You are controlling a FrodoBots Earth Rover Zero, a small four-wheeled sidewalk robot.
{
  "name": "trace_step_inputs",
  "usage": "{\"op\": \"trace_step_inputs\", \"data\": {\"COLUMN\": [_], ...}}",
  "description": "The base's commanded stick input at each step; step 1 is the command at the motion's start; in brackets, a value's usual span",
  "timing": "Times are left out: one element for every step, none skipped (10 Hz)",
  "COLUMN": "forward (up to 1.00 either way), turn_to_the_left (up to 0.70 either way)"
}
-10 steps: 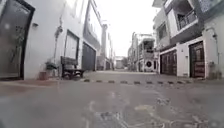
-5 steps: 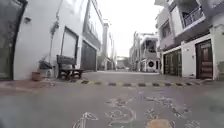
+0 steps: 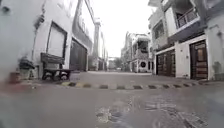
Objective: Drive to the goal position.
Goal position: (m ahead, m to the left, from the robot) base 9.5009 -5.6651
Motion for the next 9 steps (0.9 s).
{"op": "trace_step_inputs", "data": {"forward": [1.00, 1.00, 1.00, 1.00, 1.00, 1.00, 1.00, 1.00, 1.00], "turn_to_the_left": [0.06, 0.06, 0.06, 0.06, 0.06, 0.06, 0.06, 0.06, 0.06]}}
